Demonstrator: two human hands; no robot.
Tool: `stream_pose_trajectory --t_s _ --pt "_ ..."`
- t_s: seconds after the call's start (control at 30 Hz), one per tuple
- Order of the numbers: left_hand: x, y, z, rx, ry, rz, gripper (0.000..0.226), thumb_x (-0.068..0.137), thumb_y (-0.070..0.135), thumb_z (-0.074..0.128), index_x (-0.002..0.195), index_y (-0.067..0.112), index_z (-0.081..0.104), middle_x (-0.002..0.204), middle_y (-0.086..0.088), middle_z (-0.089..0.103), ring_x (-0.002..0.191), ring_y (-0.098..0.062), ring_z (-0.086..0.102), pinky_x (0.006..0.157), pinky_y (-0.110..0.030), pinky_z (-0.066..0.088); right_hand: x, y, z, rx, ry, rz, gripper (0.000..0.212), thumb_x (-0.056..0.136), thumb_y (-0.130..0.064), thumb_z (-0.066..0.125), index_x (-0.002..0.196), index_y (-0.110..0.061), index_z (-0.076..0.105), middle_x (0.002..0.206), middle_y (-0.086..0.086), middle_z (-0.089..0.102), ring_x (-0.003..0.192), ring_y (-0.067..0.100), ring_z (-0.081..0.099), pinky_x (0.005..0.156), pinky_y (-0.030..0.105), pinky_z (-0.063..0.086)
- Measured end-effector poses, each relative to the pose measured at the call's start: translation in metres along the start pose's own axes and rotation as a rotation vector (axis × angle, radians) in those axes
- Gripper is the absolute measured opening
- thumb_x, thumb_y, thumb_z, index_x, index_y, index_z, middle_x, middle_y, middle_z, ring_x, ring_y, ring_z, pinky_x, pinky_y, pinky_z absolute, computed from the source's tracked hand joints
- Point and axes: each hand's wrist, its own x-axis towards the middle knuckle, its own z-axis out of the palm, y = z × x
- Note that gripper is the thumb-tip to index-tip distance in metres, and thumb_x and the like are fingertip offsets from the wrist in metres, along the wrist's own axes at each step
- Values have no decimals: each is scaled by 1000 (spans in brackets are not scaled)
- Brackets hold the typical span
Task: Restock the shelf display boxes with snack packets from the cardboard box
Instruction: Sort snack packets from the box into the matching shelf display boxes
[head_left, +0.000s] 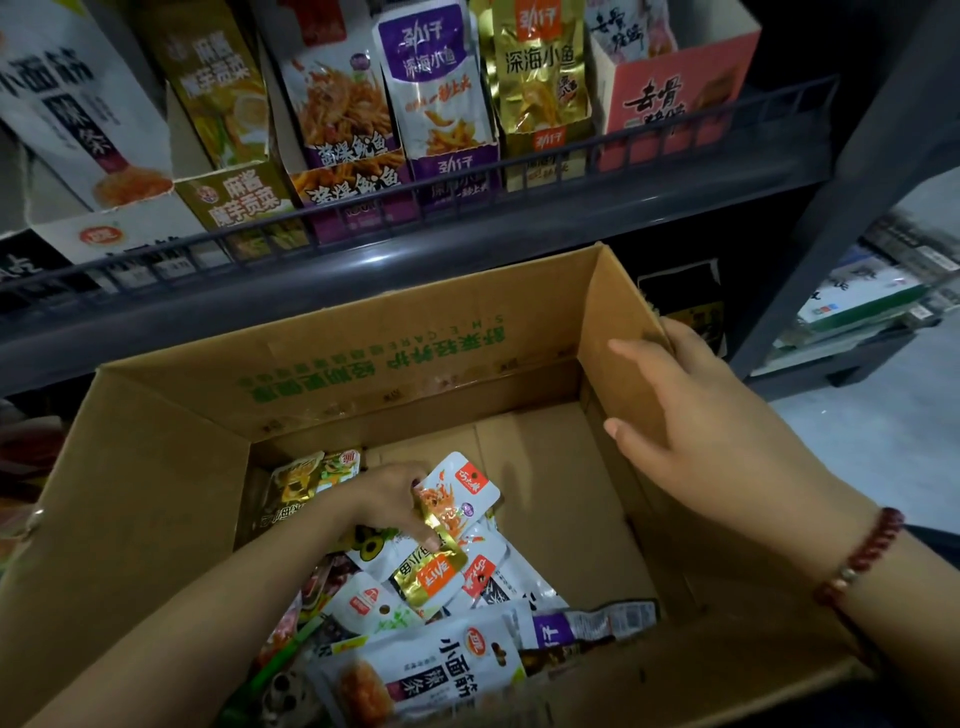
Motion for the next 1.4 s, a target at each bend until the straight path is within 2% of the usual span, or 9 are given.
stream_pose_trajectory --t_s 0.2,0.37,0.47,0.6,0.7,0.87,1.0,1.23,1.4 --pt "1 9 0 27 -10 4 49 65 37 89 93 26 51 109 2 54 101 -16 53 82 -29 46 1 -1 -1 -7 -9 -3 65 92 -42 53 147 -32 21 154 -3 8 135 19 30 99 38 46" --pt "1 16 -2 -20 -1 -6 54 64 35 89 103 12 59 112 -3 62 98 -18 57 85 -31 45 1 0 -1 -26 -3 -8 64 92 -43 52 147 -32 21 154 -1 9 134 19 32 97 37 48" --pt "-3 24 -9 -55 -32 -17 38 65 33 89 87 13 66 89 -2 66 82 -16 58 72 -29 43 1 -1 -1 -38 1 -3 64 92 -44 52 146 -32 20 154 -1 9 133 19 33 95 35 49" --pt "-11 37 -22 -209 43 26 41 65 35 88 59 9 58 61 -9 50 58 -18 44 59 -30 31 1 -3 -1 -48 3 -1 64 92 -43 51 147 -31 20 154 1 9 134 20 33 94 33 47" --pt "-22 58 -30 -317 136 38 23 72 24 84 59 16 68 48 8 56 44 -4 44 50 -21 31 2 -6 -2 -40 0 8 65 93 -42 51 148 -31 20 156 2 7 136 20 32 96 33 45" --pt "-42 75 -32 -566 350 -11 27 74 21 83 85 -2 74 81 -11 74 72 -23 67 67 -35 53 1 -8 -4 -13 -36 34 65 94 -41 51 149 -31 18 158 4 5 141 23 26 106 36 38" --pt "-67 88 -33 -762 517 -46 23 83 22 75 73 4 68 64 -2 68 52 -11 62 50 -18 46 3 -10 -6 -40 -44 43 64 94 -42 51 148 -30 19 158 9 7 144 26 16 115 40 22" --pt "-121 103 -25 -1061 734 32 13 91 26 65 97 16 68 104 -6 73 91 -26 70 88 -42 54 2 -22 -14 -104 -63 -15 60 93 -52 45 146 -32 23 158 7 6 145 25 3 117 40 3" --pt "-153 117 -21 -1337 900 93 26 92 26 62 114 13 64 108 -4 72 96 -23 70 88 -43 54 -6 -46 -22 44 -176 -155 55 91 -58 42 140 -33 38 148 -5 37 138 16 27 114 34 17"
